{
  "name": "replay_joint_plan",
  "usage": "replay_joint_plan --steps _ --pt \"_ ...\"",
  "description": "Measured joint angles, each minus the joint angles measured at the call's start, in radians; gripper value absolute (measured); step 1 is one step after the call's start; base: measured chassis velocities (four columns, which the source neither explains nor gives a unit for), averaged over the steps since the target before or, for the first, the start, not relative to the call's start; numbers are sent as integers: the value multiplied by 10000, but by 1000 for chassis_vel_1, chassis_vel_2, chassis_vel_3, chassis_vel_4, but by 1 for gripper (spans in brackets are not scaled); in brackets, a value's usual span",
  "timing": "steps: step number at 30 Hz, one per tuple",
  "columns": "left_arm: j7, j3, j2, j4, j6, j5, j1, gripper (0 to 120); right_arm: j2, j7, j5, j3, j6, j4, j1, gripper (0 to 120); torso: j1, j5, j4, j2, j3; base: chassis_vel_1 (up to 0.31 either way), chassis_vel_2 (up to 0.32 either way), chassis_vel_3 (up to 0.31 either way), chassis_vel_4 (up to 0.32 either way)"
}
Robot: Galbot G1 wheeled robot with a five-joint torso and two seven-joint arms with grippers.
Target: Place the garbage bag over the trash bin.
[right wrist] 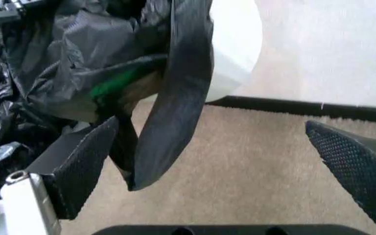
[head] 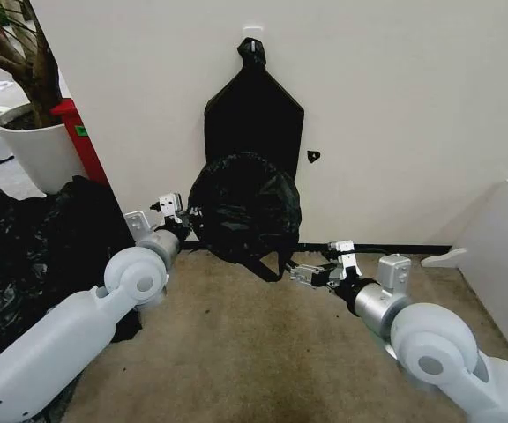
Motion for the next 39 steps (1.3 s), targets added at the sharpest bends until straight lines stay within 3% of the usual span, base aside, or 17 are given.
replay_joint_plan --steps 15,39 --pt "-28 232 -117 7 1 -80 -308 1 163 175 -53 -49 -156 -358 166 100 0 0 0 0 0 0 0 0 0" --pt "488 254 106 -283 19 411 247 1 -351 183 11 402 -86 -768 640 100 0 0 0 0 0 0 0 0 0"
